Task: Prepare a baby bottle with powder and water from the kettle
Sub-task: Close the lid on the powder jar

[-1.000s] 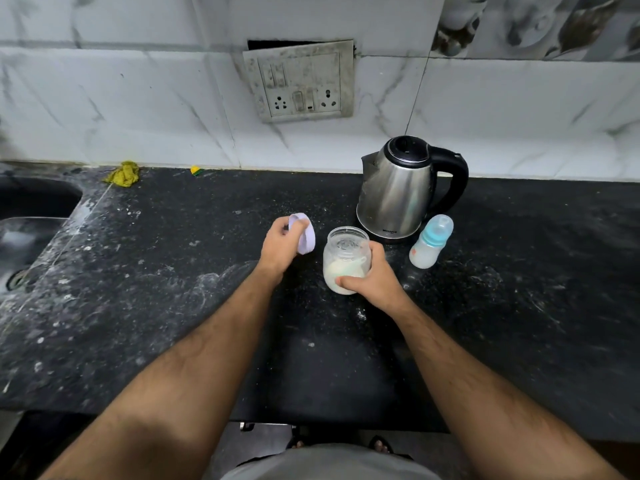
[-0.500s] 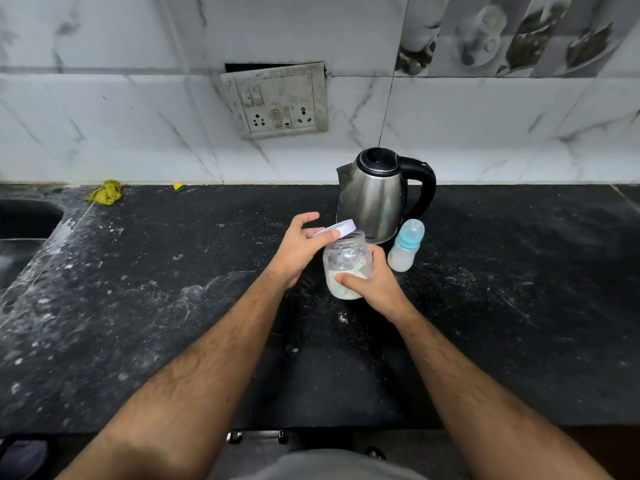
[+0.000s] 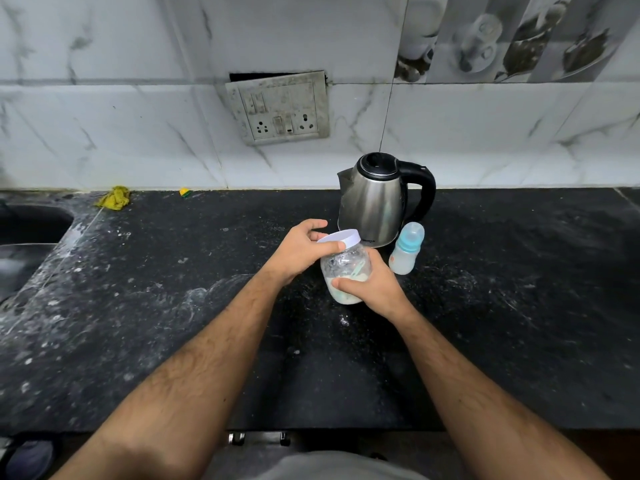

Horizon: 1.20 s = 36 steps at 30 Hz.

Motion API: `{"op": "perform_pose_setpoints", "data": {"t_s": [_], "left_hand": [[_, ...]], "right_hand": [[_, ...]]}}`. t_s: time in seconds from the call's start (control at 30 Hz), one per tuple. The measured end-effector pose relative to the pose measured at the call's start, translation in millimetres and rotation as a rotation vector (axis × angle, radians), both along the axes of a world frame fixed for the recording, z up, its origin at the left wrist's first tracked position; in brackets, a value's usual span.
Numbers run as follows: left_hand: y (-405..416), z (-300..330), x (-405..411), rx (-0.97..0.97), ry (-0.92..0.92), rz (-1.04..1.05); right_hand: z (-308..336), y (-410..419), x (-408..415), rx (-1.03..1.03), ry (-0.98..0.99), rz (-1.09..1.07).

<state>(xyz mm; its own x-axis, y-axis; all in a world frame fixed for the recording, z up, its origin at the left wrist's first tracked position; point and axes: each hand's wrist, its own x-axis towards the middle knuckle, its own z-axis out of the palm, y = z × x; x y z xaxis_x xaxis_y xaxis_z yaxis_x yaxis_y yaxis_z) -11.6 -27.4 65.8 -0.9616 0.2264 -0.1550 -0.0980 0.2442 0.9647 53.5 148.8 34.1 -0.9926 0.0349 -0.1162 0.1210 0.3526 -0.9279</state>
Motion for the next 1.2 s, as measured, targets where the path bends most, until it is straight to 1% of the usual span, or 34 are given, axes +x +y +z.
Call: {"op": "perform_pose_setpoints", "data": {"t_s": [0.13, 0.23, 0.4, 0.47, 0.6, 0.67, 0.73, 0.83, 0.93, 1.0, 1.1, 1.2], "left_hand": [[0, 1, 2, -0.035, 0.010, 0.000], [1, 3, 3, -0.074, 0.010, 0.014], [-1, 8, 4, -0.044, -0.016, -0.033], [-3, 11, 4, -0.031, -0.029, -0.064], [-6, 12, 4, 0.032, -0.071, -0.095], [-5, 13, 5, 0.075, -0.120, -0.128], [0, 14, 7, 0.117, -0.164, -0.145], [17, 17, 11, 0.103, -0.149, -0.062], [31, 15, 14, -0.005, -0.052, 0.054], [30, 15, 14, -0.021, -0.025, 0.061], [22, 19, 13, 0.104, -0.068, -0.049], [19, 22, 16, 0.229, -0.070, -0.125]], "right_hand": [[1, -3, 2, 0.014, 0.012, -0.028], [3, -9, 5, 0.069, 0.046, -0.066], [4, -10, 5, 0.089, 0.036, -0.093], [4, -7, 5, 0.062, 0.013, -0.072], [5, 0, 4, -0.091, -0.050, 0.026], [5, 1, 6, -0.103, -0.050, 0.025], [6, -1, 9, -0.074, -0.034, -0.003], [8, -7, 12, 0.031, 0.015, -0.014], [12, -15, 14, 0.074, 0.026, -0.058], [15, -13, 14, -0.005, 0.009, -0.040], [18, -2, 13, -0.295, -0.042, 0.155], [20, 8, 12, -0.491, -0.107, 0.283]]}}
